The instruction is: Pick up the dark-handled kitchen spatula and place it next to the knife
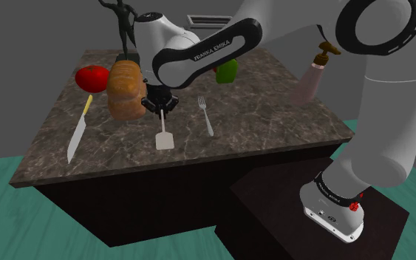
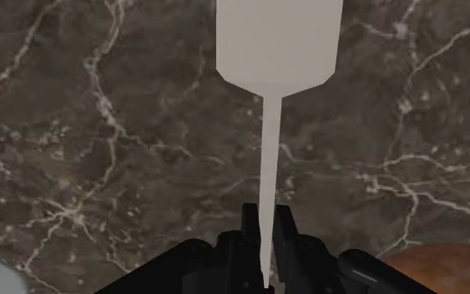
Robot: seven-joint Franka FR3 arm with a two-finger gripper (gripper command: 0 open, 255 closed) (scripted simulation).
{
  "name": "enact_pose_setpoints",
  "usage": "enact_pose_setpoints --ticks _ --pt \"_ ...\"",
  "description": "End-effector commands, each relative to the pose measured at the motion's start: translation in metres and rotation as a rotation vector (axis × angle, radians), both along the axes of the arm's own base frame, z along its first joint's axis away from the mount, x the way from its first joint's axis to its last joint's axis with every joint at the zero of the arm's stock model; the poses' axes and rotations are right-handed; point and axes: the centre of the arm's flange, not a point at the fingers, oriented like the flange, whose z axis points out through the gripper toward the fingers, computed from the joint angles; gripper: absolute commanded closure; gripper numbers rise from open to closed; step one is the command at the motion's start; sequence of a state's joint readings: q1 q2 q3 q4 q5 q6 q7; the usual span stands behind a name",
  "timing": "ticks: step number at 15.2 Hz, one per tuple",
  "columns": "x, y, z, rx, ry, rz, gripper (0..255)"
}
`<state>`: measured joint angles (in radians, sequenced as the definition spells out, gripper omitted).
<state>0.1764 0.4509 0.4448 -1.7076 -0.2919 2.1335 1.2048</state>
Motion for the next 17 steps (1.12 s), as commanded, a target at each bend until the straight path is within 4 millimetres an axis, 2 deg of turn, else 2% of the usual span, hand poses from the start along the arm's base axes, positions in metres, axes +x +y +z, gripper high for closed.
enact_pose_setpoints --ticks 1,7,8,13,17 --pt "0.0 0.0 -0.002 0.0 -0.001 0.0 255" --pt "0.0 0.0 -0.002 0.0 -0.001 0.0 255" --pt "0.0 0.0 -0.002 0.0 -0.001 0.0 0" --pt "0.0 0.0 -0.002 0.0 -0.001 0.0 0" --pt "-0.003 0.002 0.048 0.0 -0.001 0.0 0"
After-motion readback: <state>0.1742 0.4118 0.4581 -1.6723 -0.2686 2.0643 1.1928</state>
